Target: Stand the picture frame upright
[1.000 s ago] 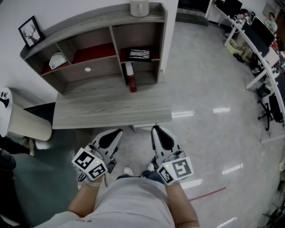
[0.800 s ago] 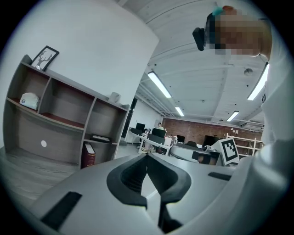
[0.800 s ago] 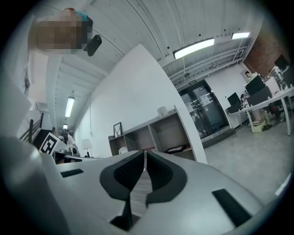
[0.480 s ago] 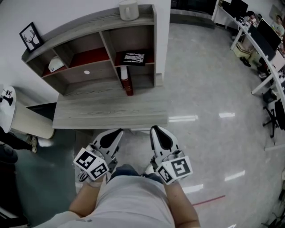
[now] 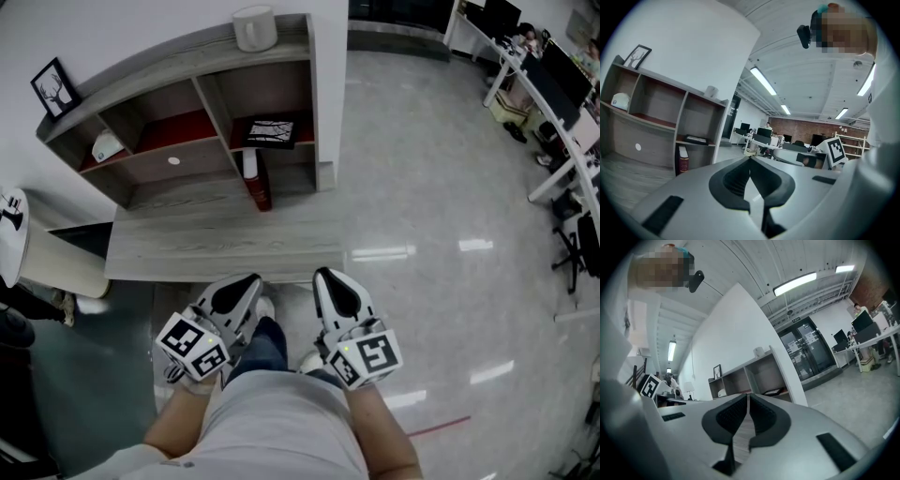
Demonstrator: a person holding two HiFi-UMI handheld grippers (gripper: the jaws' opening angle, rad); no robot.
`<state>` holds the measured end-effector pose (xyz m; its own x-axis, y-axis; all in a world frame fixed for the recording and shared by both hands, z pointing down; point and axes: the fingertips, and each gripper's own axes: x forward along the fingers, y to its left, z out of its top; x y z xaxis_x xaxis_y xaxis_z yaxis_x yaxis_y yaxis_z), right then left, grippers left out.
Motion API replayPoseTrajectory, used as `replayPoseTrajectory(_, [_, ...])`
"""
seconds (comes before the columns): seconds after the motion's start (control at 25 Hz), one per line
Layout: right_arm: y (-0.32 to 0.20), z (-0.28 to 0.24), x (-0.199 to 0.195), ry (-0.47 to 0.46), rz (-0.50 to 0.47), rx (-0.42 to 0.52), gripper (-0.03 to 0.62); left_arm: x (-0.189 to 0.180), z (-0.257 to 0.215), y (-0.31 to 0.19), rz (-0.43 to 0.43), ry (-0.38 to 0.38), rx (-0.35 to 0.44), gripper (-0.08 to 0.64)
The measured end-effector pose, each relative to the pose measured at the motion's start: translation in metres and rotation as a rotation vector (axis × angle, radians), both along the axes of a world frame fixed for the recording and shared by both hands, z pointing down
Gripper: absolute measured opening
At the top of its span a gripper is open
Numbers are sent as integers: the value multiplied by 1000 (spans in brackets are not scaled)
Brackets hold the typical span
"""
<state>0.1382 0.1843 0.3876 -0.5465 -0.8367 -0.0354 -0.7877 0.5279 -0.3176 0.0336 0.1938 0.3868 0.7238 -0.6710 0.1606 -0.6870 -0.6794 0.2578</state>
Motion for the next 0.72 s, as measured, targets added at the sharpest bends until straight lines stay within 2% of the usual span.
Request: replayPoseTrajectory(0.72, [-114,22,-40,-19,24,-76,29,-47,14,-117,9,13,-37,15])
